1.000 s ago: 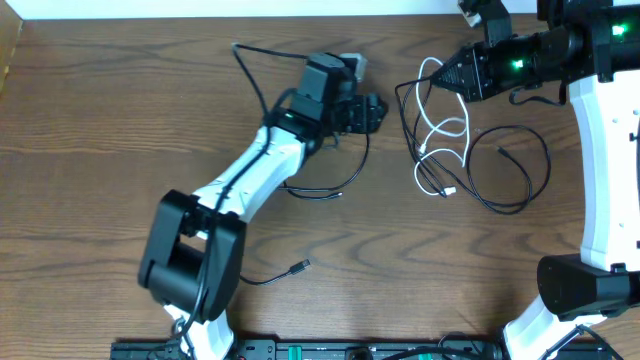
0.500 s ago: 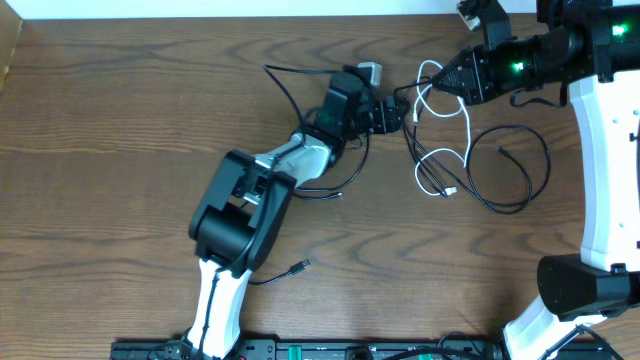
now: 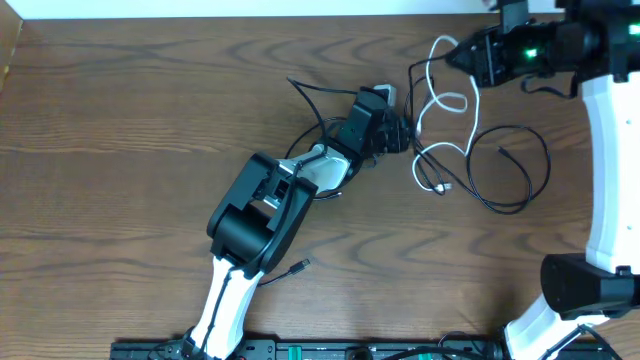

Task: Untangle cables

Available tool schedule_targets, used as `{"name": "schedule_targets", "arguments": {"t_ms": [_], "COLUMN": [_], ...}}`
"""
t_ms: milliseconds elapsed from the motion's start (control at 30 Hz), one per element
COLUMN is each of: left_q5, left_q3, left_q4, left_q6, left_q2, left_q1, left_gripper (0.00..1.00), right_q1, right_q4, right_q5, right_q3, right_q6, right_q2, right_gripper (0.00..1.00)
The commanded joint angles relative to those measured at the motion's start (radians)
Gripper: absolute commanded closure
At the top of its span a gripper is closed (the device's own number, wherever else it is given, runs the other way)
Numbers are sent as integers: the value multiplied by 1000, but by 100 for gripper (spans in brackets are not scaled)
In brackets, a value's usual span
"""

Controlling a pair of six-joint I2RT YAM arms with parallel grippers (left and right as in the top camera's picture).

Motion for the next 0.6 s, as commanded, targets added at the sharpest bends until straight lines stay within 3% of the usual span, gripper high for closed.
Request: {"name": "schedule_targets", "arguments": {"t_ms": [0,133,400,467,567], "left_q5": [-70,-39,24,24,24], "left_q3": [2,2,2,2,2], "left_q4": [-40,-78,-202,-260,-367], "left_q6": [-2,71,151,169,199], "left_q2": [7,7,-55,-94,-161], "left_q1": [10,17,59,71,84], "left_gripper": [60,90,93,92,92], "right_q1": [-32,-52,-50,-49,-48], "right_q4": [11,-5,-43,-45,-44], "right_q5": [9,8,39,38,39], "right_q3": [48,46,26,22,21], "right_q6": [22,22,18,18,18], "right_q2": [-43,-45,-39,-32,-10], "right_gripper": [99,99,87,78,44]}}
